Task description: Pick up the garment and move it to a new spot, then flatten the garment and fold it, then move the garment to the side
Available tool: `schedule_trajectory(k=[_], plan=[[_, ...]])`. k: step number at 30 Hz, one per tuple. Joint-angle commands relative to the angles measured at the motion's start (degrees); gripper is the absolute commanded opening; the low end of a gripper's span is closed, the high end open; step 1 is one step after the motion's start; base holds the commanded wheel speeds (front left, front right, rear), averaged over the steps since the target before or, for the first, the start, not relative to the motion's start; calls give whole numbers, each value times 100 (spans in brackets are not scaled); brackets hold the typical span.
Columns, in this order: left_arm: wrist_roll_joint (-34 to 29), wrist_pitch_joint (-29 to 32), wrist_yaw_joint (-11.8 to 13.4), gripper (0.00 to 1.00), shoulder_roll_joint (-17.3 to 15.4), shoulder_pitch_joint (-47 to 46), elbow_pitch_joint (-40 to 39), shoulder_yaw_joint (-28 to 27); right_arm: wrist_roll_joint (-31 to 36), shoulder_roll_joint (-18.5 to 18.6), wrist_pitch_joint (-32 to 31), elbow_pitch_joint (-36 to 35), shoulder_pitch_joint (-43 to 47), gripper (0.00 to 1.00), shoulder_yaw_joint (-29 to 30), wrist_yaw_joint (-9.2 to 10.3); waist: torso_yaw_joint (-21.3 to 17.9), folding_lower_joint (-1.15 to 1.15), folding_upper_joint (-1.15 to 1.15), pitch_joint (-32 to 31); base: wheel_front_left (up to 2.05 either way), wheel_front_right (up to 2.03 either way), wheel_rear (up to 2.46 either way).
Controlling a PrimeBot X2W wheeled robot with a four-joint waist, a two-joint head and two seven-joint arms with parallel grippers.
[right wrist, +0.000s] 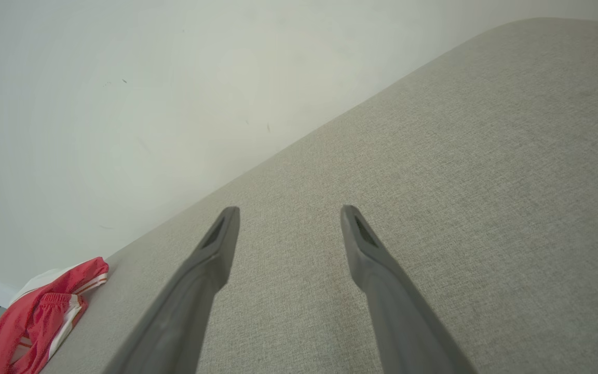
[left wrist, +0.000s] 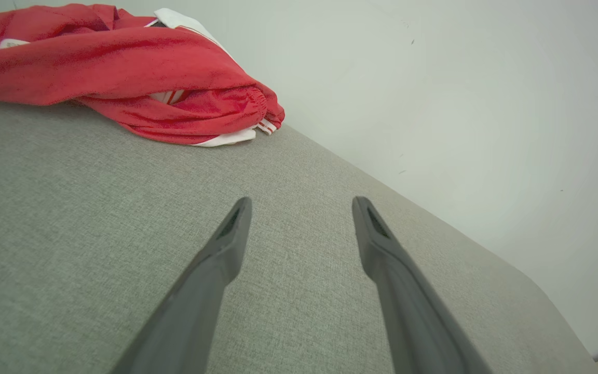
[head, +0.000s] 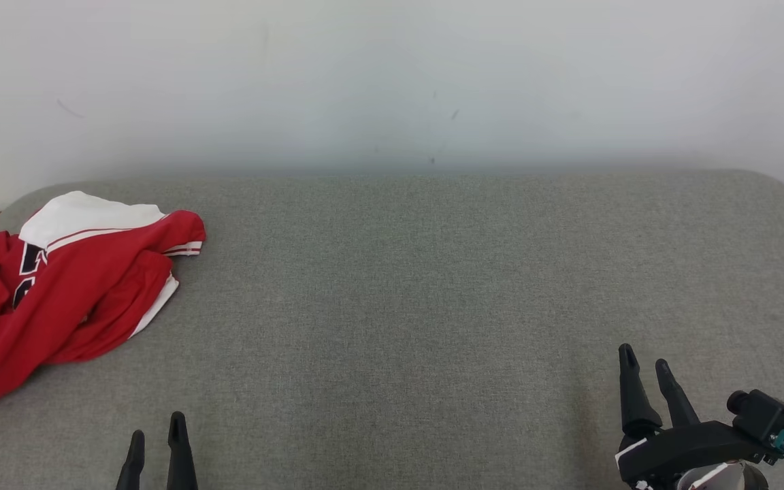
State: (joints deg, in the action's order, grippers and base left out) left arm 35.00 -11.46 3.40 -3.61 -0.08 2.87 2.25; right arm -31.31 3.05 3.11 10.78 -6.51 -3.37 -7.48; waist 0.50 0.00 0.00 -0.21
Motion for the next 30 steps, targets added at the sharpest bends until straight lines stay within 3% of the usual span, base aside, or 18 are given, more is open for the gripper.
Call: schedule_trajectory(k=[1, 16, 30], plan=[[-177, -46, 22, 100, -62, 15, -92, -11, 137, 12, 62, -79, -31, 100, -54, -1, 0, 0, 0, -2, 0, 0, 0], [-1206, -142, 180, 100, -206, 217, -183, 14, 1201, 41, 319, -24, 65, 100, -419, -1, 23, 0, 0, -64, 0, 0, 0], [-2018, -231, 461, 100, -331, 387, -488, -124, 1942, 151, 271, -510, 200, 100, -826, -2, 31, 0, 0, -126, 0, 0, 0]])
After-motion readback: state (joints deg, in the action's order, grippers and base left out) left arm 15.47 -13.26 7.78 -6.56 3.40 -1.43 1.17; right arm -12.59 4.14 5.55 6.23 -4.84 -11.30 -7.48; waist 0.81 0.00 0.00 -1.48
